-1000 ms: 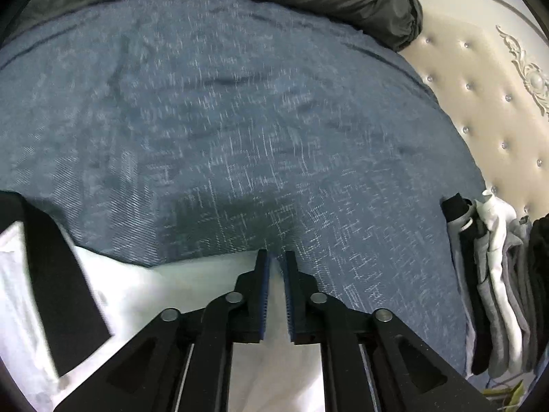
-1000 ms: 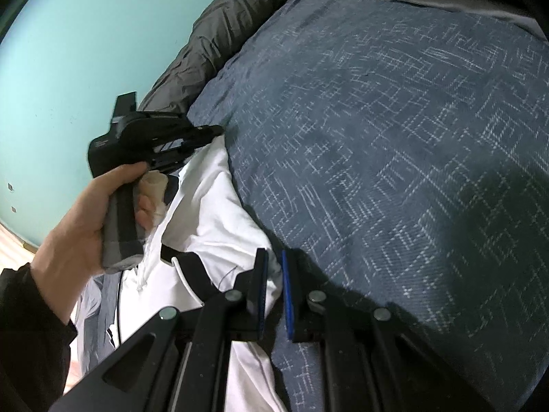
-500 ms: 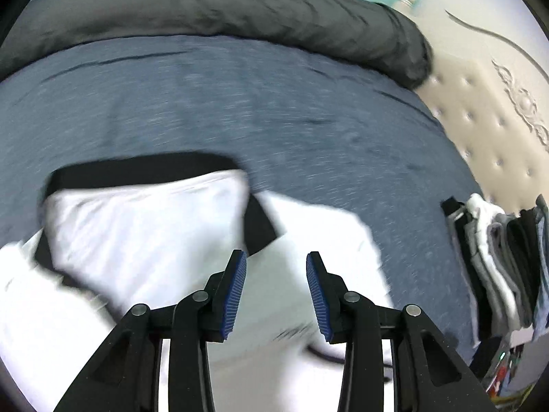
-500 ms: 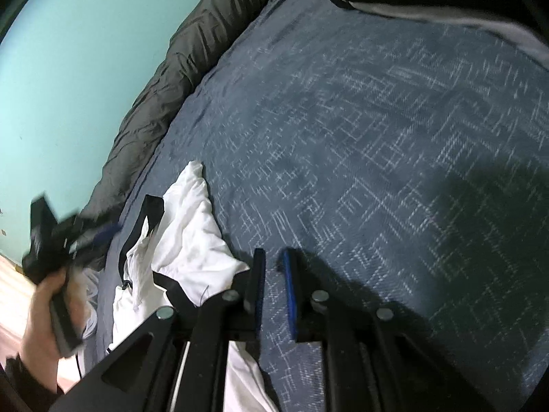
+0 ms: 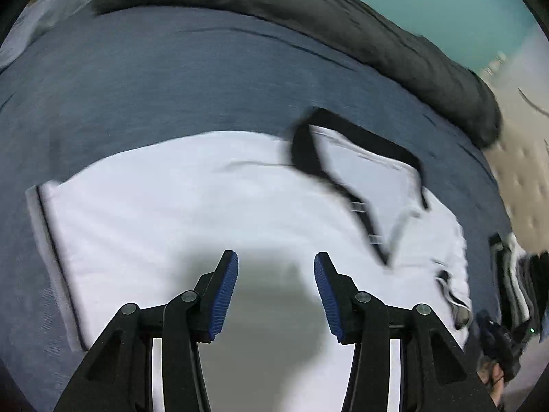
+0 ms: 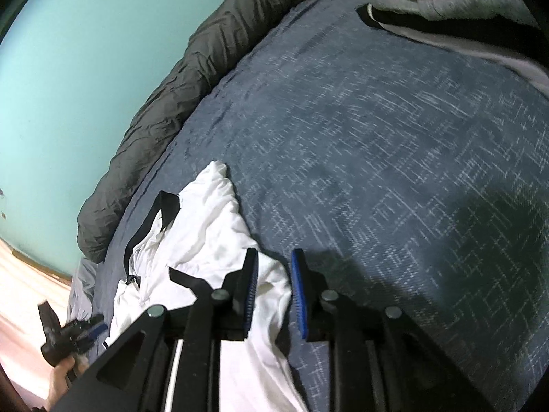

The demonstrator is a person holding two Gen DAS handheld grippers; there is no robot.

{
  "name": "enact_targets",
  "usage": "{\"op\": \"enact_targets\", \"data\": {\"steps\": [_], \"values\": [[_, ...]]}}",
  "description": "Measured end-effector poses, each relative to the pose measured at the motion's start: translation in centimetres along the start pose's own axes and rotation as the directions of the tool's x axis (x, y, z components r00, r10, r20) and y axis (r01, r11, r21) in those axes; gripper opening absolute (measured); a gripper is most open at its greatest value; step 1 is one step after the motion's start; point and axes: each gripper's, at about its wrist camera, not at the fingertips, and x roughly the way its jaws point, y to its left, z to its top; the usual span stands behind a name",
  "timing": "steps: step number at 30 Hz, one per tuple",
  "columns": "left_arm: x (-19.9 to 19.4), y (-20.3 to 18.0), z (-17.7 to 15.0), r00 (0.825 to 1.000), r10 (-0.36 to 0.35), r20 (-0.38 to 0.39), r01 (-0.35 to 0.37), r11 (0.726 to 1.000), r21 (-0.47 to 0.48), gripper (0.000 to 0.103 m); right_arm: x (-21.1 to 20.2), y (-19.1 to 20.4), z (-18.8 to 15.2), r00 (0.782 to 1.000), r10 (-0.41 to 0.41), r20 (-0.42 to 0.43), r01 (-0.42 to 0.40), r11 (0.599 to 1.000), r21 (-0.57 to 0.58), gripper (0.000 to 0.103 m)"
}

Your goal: Fold clothes

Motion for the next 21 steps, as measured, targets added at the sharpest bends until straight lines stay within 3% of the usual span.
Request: {"op": "enact_targets", "data": {"steps": [10,21], "values": [[-2.8,11.4,0.3,0.994,0.09,0.067,-0.078,0.984,-0.157,0.052,-0.8,1.4,0.3,0.998,-0.03,0.049,0.032,0.998,-0.054,0.026],[-1.8,17.8,1.6,0.987,0.143,0.068,-0.12,0.956,-0.266,0.057,-0.8,2.7,0.3,0.997,-0.036,0.066,0.042,0.994,-0.098,0.029]]}}
